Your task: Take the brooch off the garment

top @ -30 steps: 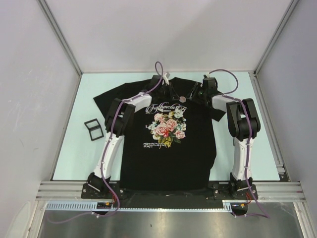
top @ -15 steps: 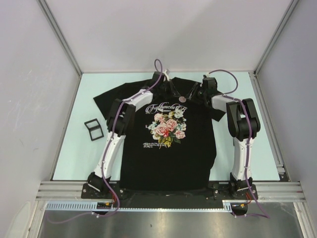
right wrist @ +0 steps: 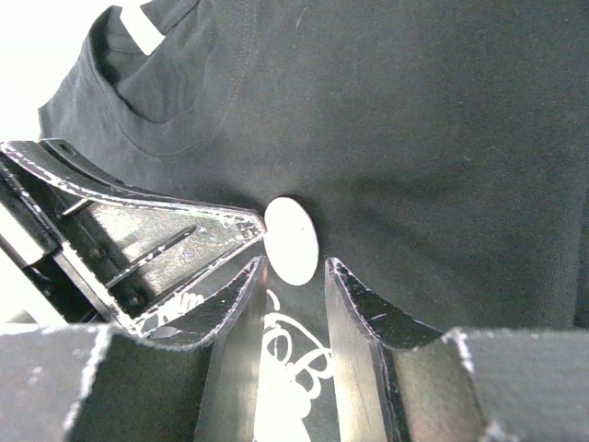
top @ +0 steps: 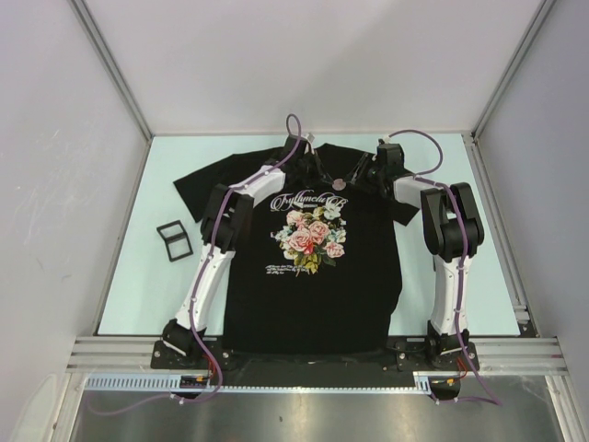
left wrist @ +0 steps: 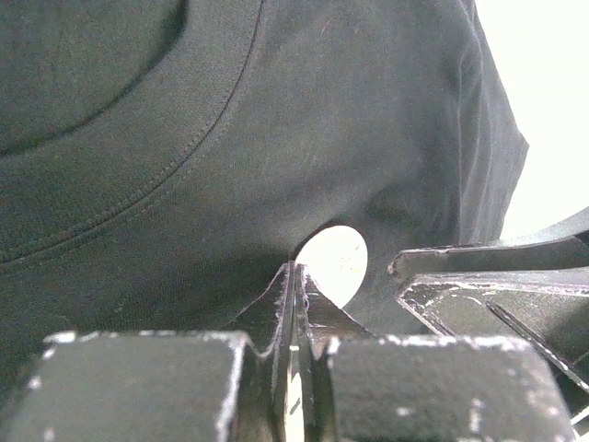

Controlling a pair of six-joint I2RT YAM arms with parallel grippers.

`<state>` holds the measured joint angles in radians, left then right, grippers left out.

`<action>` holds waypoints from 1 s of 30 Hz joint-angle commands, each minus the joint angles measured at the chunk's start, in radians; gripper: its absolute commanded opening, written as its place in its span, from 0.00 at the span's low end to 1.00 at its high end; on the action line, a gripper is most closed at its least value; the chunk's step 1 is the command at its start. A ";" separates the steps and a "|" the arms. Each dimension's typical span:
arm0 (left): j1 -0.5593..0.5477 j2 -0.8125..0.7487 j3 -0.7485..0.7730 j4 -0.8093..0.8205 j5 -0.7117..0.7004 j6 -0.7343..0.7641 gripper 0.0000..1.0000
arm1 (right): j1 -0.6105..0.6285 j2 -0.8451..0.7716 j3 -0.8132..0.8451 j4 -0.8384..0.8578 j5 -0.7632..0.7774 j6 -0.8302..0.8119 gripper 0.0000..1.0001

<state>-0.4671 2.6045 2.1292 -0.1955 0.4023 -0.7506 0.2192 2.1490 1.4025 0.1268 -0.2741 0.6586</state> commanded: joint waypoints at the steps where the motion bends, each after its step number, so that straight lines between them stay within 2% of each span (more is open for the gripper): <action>1: -0.002 0.006 0.040 -0.041 -0.017 -0.012 0.04 | -0.006 0.006 -0.004 0.046 -0.030 0.021 0.36; 8: -0.002 0.005 0.040 -0.044 -0.016 -0.010 0.03 | -0.006 0.026 -0.002 0.066 -0.048 0.035 0.36; 15: -0.002 0.003 0.040 -0.047 -0.019 -0.006 0.03 | -0.004 0.041 0.021 0.016 -0.017 0.015 0.37; 19: -0.002 0.005 0.041 -0.047 -0.016 -0.004 0.03 | -0.004 0.067 0.032 0.034 -0.068 0.029 0.37; 30: -0.002 0.000 0.041 -0.045 -0.011 0.004 0.02 | 0.009 0.084 0.043 0.096 -0.115 0.036 0.27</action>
<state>-0.4671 2.6049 2.1353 -0.2085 0.3965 -0.7517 0.2214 2.2154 1.4170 0.1738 -0.3584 0.6857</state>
